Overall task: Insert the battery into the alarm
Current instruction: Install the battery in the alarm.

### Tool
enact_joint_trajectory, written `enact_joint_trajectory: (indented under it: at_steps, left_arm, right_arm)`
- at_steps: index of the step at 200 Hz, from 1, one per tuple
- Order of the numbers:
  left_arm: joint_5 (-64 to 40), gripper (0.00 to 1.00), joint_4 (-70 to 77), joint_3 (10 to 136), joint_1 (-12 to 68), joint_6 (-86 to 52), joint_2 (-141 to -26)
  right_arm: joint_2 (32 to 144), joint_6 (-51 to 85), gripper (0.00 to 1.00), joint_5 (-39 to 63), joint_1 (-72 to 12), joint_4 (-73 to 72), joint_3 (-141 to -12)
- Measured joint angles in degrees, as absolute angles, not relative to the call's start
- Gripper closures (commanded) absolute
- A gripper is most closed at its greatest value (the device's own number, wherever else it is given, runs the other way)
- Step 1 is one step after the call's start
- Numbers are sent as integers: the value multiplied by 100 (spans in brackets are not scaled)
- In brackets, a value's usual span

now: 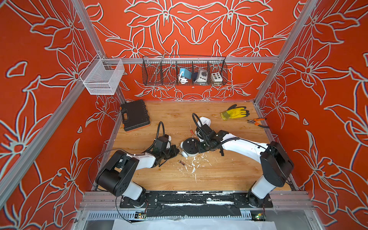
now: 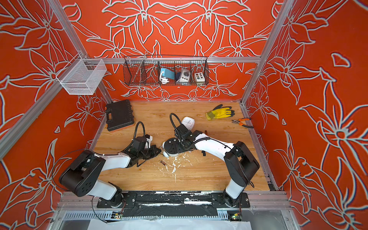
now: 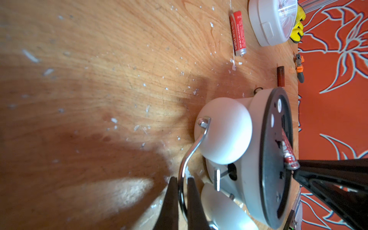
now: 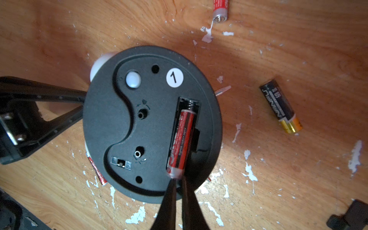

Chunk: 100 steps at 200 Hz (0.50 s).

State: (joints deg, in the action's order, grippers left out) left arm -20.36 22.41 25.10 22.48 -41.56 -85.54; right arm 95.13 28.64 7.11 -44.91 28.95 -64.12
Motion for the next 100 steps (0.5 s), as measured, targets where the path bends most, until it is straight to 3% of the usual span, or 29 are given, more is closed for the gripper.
enact_joint_trajectory:
  at_steps: [100]
  left_arm:
    - [-1933, 100, 1887, 2722, 2250, -4088, -8591]
  right_arm:
    - [9170, 2738, 76, 716, -4491, 2812, -6263]
